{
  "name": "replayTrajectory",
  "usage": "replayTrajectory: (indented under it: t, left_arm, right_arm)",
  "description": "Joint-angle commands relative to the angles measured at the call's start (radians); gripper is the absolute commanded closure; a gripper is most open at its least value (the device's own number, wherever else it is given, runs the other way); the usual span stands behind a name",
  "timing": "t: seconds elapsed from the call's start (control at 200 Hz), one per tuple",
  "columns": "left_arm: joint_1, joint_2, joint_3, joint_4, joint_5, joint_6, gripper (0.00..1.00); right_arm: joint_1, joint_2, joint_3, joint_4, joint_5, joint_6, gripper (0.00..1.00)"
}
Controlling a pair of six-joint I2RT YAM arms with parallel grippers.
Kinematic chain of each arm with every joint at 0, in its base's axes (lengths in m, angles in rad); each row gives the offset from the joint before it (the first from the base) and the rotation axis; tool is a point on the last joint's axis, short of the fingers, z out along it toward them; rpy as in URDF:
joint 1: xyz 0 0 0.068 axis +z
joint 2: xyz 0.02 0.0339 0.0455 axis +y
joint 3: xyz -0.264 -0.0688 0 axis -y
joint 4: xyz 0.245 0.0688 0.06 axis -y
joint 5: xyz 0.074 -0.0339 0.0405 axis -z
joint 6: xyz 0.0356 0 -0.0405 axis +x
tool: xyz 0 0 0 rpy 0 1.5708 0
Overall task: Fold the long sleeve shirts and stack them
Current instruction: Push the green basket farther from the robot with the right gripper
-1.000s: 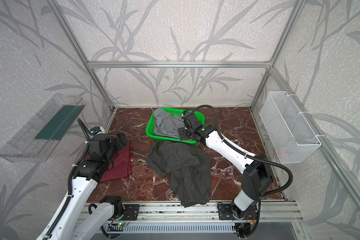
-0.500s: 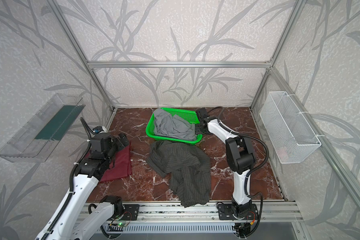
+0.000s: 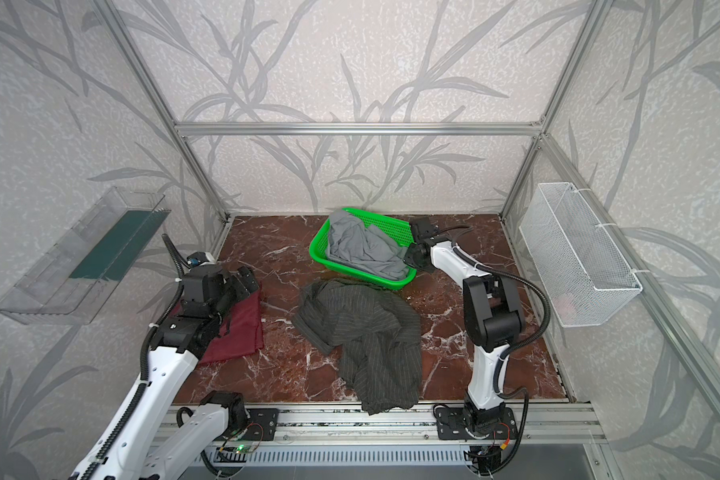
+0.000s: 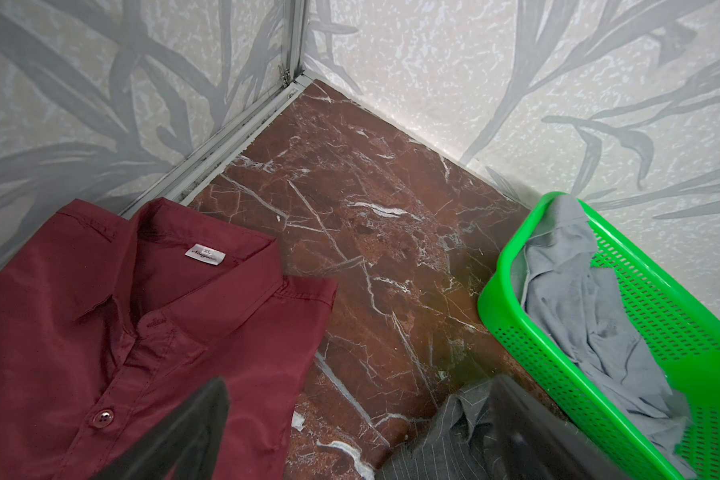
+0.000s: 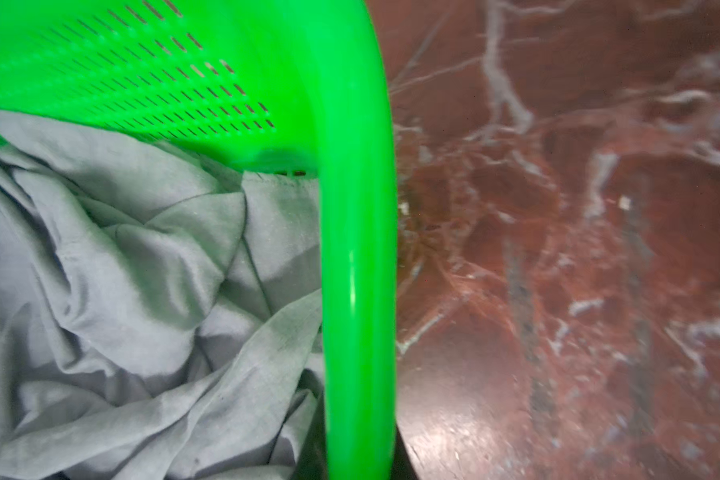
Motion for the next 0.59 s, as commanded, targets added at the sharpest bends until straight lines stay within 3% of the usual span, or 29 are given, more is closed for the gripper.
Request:
replayTrajectory:
  t: [0.0, 0.185, 0.32, 0.46, 0.59]
  left_arm:
    - [0.006, 0.004, 0.025, -0.019, 0.010, -0.020, 0.02]
    - [0.008, 0.015, 0.031, -0.021, 0.035, -0.023, 0.02]
    - [0.009, 0.015, 0.029, -0.018, 0.053, -0.022, 0.02]
    - [0.008, 0.022, 0.031, -0.015, 0.072, -0.023, 0.02]
    - [0.010, 0.030, 0.033, -0.017, 0.085, -0.021, 0.02]
  right_arm:
    - [-0.056, -0.120, -0.147, -0.075, 0.210, 0.211, 1.00]
    - [-0.077, -0.368, -0.383, -0.122, 0.455, 0.494, 1.00]
    - [-0.097, -0.548, -0.534, -0.058, 0.594, 0.554, 1.00]
    - [-0.170, -0.619, -0.604, -0.043, 0.580, 0.638, 1.00]
    - [-0.233, -0.610, -0.652, 0.009, 0.490, 0.717, 1.00]
